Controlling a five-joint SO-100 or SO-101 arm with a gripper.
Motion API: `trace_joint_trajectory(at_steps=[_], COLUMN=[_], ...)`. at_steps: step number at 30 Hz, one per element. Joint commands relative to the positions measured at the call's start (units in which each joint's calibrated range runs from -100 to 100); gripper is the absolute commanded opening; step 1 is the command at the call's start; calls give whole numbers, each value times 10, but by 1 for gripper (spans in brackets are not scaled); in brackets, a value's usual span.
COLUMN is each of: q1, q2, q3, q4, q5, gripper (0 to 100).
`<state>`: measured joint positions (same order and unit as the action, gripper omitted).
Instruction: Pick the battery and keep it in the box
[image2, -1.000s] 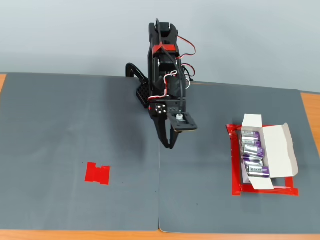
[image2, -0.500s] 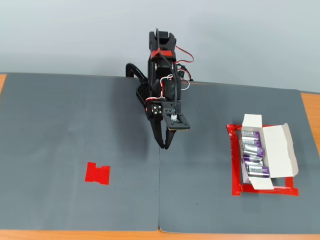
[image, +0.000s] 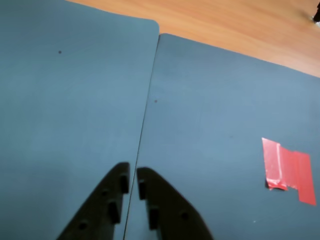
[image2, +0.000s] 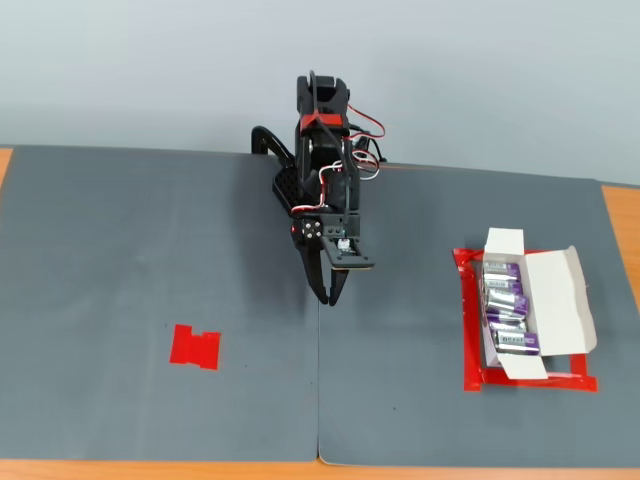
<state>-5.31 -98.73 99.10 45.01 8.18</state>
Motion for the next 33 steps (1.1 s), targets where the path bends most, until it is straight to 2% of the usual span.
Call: trace_joint_trajectory(at_steps=[1,12,16,24,33], q1=[0,0,0,2,0], q2=[-8,-9,-9,-9,-9], q3=[5,-1,-12,-51,-53], q4=[1,104,134,259,272], q5=[-27,-84,-85,-97,-96], gripper=[2,2,2,2,2])
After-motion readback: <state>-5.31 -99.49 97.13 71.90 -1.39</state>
